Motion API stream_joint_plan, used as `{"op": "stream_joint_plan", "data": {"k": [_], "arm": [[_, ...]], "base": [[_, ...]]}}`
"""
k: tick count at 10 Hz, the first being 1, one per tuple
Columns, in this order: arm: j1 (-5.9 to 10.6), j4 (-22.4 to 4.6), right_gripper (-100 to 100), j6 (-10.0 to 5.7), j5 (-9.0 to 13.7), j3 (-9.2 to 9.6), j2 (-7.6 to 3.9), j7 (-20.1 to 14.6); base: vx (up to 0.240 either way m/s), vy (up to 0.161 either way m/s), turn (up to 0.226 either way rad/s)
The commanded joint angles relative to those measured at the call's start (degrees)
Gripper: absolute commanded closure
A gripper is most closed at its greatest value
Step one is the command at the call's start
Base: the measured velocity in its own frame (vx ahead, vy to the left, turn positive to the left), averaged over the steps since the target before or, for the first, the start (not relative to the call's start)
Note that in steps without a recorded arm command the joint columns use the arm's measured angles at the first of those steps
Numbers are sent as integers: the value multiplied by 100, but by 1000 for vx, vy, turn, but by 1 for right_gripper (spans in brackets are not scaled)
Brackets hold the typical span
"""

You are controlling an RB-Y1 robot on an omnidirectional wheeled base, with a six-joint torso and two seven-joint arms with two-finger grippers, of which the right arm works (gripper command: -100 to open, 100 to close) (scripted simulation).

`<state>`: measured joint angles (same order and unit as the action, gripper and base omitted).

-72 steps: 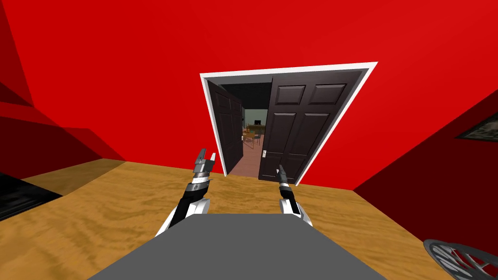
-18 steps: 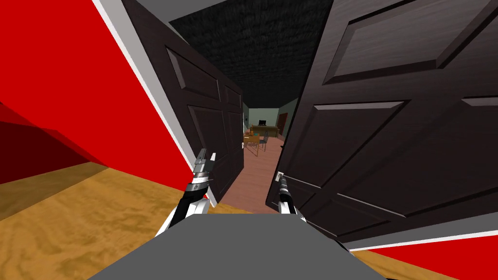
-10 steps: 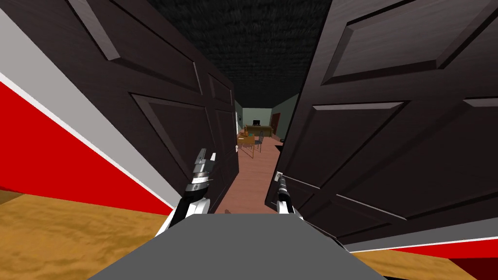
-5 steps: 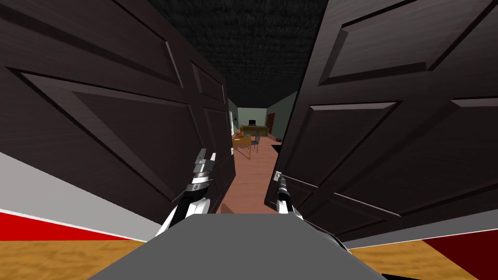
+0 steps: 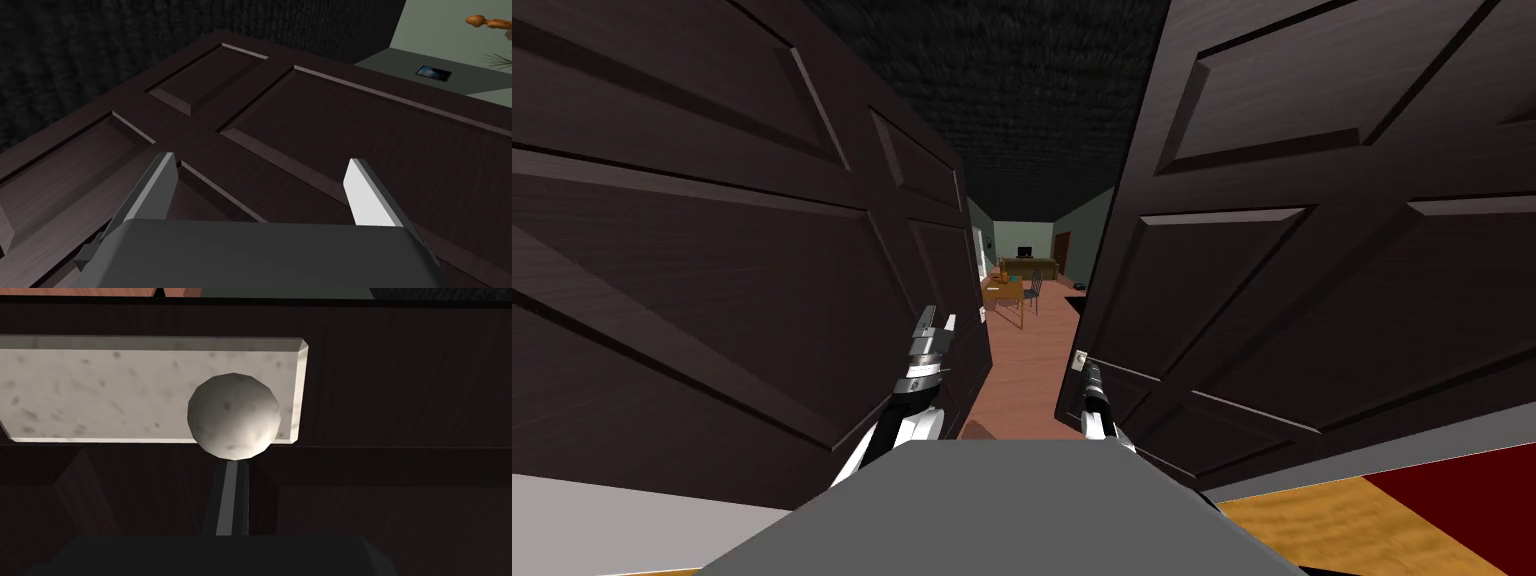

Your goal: Push the door open

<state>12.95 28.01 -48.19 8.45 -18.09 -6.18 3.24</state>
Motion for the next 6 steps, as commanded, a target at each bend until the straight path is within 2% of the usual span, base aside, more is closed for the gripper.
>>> {"op": "stream_joint_plan", "data": {"k": [1, 3, 6], "arm": [[-28, 69, -100, 33, -8, 14, 24, 12], [-21, 83, -100, 36, -17, 26, 47, 27], [-9, 110, -100, 41, -34, 48, 98, 56]], "base": [[-165, 109, -6], [-184, 87, -18], [-211, 151, -30]]}}
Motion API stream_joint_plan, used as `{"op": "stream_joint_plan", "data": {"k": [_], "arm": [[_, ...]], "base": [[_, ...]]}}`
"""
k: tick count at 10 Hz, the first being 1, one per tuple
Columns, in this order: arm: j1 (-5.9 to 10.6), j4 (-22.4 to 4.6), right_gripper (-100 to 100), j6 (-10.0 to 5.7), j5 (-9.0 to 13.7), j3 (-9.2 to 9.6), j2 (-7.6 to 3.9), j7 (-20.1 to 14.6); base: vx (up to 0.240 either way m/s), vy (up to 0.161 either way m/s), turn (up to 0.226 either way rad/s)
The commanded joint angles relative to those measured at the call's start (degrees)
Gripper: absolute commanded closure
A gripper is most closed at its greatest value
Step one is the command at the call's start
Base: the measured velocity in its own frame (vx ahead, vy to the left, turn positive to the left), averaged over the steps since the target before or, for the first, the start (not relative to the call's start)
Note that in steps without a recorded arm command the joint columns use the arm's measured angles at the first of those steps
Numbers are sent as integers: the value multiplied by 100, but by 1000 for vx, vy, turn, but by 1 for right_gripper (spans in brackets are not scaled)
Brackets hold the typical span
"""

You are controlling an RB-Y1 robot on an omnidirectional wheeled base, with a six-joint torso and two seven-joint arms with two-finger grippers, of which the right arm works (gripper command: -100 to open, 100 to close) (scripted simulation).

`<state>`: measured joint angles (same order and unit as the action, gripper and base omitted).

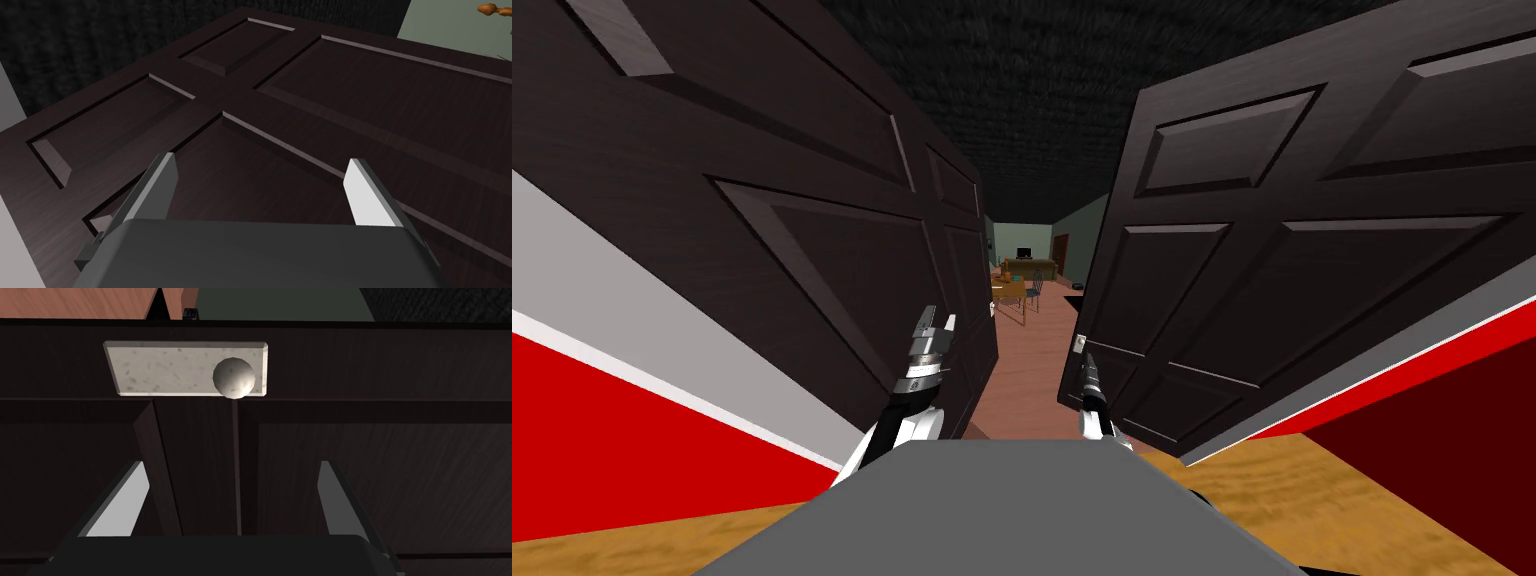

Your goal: Push the door open

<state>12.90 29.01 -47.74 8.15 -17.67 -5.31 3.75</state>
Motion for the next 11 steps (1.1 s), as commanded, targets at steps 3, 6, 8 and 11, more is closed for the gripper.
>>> {"op": "stream_joint_plan", "data": {"k": [3, 6, 8, 11], "arm": [[-14, -15, -100, -42, 8, -15, -11, 6], [-37, -30, -100, -104, 23, -41, -20, 10], [-51, -38, -100, -142, 31, -57, -19, 13], [-43, -66, 100, -161, 33, -61, -21, 12]], "base": [[54, -8, 11], [208, -79, 31], [197, -74, 25], [94, -41, 11]]}}
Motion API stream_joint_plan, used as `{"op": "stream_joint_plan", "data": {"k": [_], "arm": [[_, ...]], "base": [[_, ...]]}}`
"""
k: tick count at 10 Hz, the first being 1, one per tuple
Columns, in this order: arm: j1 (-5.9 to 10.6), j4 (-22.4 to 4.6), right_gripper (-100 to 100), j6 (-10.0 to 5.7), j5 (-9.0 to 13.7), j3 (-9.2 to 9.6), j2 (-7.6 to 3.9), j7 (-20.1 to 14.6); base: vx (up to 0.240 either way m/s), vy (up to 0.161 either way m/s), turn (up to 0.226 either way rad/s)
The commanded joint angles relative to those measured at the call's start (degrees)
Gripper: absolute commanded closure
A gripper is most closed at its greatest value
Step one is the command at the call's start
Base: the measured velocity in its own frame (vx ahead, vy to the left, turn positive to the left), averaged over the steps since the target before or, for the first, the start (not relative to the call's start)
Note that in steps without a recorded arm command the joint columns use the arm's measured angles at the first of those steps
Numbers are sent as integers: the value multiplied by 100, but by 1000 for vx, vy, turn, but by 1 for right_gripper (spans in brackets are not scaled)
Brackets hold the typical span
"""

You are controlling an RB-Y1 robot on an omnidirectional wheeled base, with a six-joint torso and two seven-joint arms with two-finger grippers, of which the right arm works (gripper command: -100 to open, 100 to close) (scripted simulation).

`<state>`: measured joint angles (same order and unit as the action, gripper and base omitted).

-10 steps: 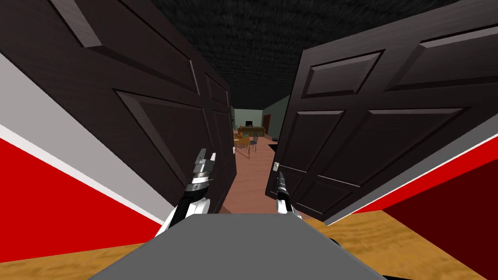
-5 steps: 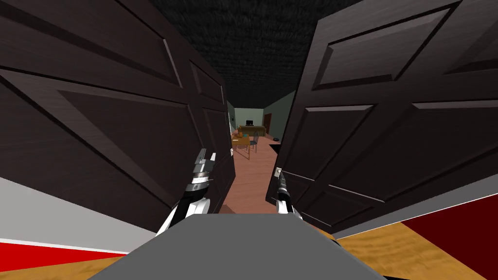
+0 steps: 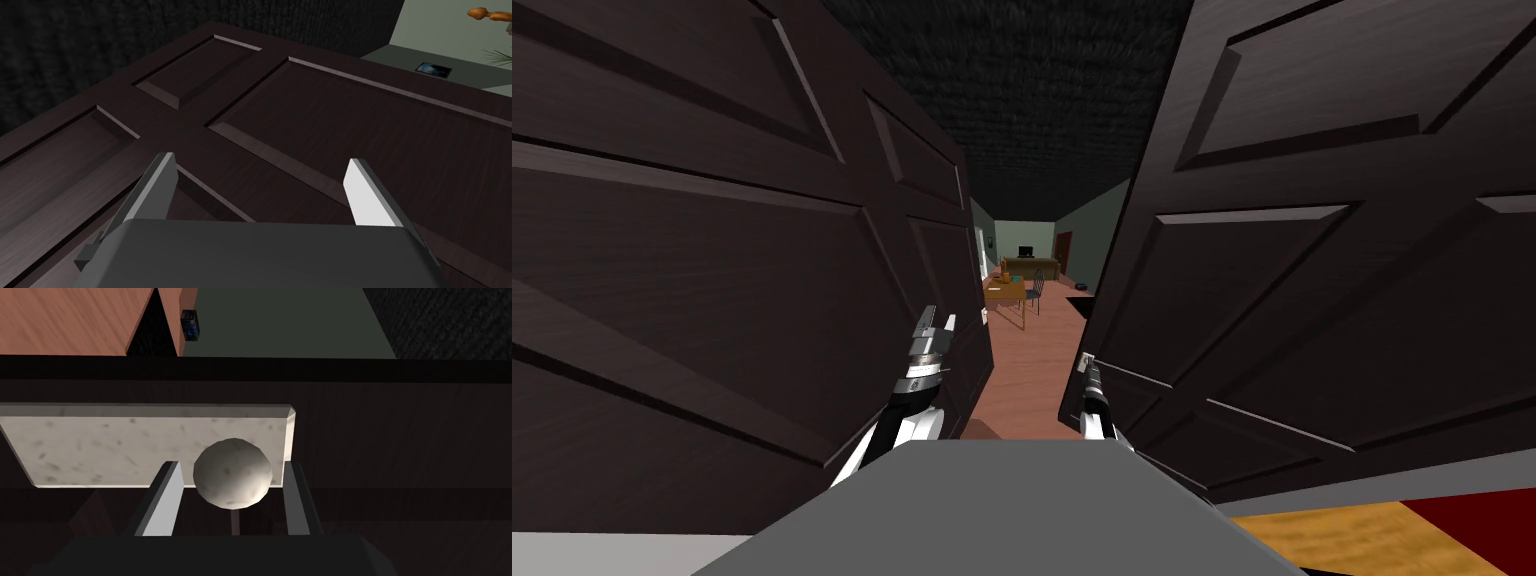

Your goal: Push the door open

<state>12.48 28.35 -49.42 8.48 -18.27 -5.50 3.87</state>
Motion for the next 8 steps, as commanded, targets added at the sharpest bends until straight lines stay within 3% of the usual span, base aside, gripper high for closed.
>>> {"op": "stream_joint_plan", "data": {"k": [1, 5, 8], "arm": [[0, 0, 100, 7, 0, -1, -2, 0], [0, 0, 100, 7, 0, -1, -2, 0], [-12, -20, 100, 14, 92, -144, -34, 70]], "base": [[-31, 15, 2], [-10, 4, -1], [147, -8, -36]]}}
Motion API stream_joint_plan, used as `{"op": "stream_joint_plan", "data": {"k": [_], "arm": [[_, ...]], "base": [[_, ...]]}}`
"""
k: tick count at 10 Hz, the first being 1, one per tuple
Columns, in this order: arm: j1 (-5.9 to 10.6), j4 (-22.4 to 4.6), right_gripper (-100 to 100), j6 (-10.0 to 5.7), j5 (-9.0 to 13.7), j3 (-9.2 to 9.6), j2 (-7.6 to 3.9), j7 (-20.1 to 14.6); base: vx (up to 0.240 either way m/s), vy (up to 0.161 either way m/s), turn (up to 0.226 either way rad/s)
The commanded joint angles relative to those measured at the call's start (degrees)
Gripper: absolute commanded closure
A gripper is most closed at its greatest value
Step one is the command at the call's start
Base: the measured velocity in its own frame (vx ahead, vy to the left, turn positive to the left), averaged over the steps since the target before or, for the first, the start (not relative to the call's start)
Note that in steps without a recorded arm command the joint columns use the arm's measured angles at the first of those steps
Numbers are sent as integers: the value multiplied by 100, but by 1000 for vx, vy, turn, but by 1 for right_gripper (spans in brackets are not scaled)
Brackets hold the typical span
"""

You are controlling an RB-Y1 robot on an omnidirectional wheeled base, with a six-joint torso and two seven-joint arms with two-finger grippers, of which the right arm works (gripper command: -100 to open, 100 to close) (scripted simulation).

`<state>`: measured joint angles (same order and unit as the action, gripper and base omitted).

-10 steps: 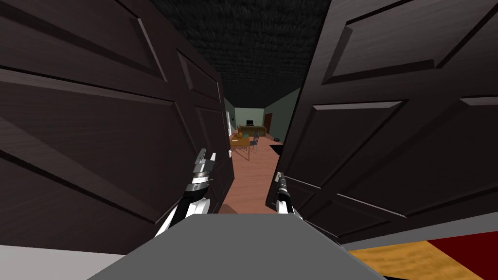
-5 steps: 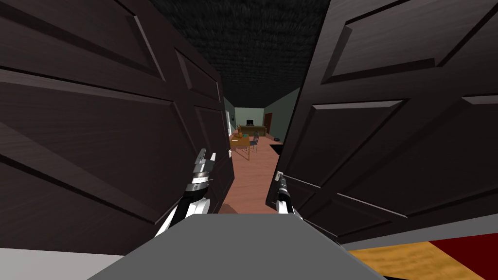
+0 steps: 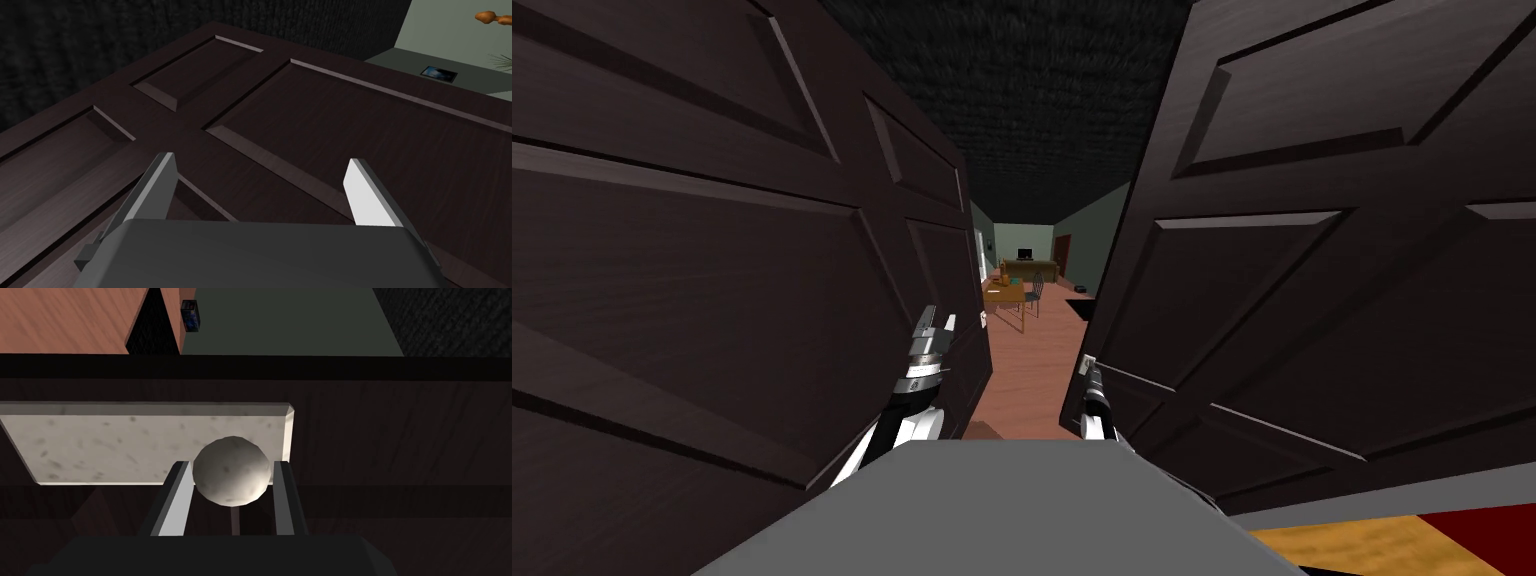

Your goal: Push the door open

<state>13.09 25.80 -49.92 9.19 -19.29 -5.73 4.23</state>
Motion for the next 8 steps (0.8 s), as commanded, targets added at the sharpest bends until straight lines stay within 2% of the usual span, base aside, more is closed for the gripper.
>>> {"op": "stream_joint_plan", "data": {"k": [1, 2, 5, 6, 8], "arm": [[-73, 235, 100, 65, 21, -42, -11, 34], [-75, 229, 100, 63, 75, -126, -30, 73], [-75, 227, 100, 62, 89, -148, -35, 83], [-77, 220, 100, 60, 154, -249, -57, 129], [-79, 214, 100, 58, 207, -331, -74, 167]], "base": [[139, -25, -19], [160, -51, -30], [113, 0, -19], [126, 3, -40], [178, -21, -37]]}}
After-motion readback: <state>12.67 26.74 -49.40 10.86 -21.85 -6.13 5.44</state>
